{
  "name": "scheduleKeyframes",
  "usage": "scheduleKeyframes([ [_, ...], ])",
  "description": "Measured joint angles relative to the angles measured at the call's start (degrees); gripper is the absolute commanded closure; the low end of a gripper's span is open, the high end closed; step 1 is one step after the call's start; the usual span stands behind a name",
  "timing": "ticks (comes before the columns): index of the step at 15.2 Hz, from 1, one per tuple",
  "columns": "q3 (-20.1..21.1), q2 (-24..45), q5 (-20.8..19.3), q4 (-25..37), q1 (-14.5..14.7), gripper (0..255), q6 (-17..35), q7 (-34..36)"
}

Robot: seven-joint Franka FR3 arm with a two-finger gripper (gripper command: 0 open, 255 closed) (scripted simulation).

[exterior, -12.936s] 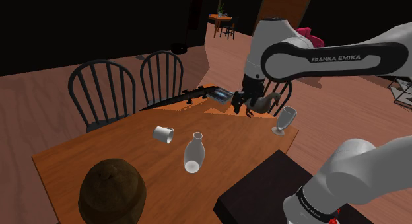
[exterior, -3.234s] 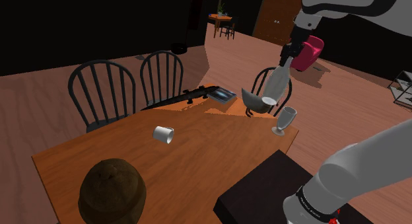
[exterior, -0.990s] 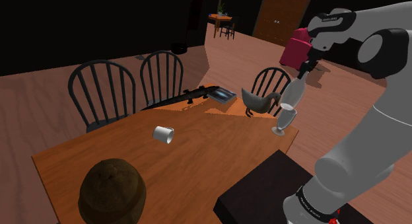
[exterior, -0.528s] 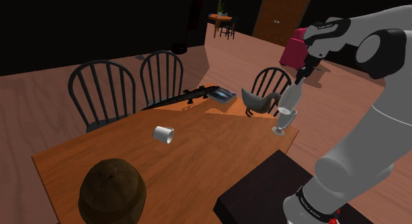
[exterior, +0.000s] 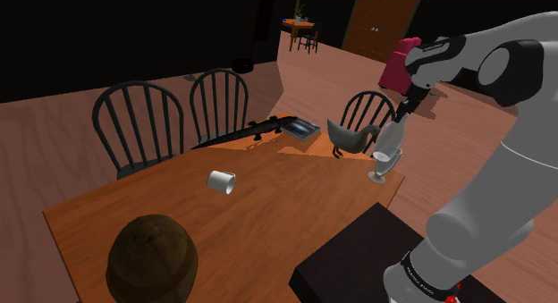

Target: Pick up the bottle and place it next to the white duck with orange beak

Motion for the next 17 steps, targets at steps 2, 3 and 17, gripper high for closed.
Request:
scheduleKeyframes([
  [2,0.0,0.42,0.32,-1.11,-0.09,255,1.45,-0.34],
  [3,0.07,0.83,0.58,-1.47,-0.08,255,2.16,-0.4],
  [17,0.78,5.32,4.05,-7.63,-0.71,255,12.03,-2.97],
])
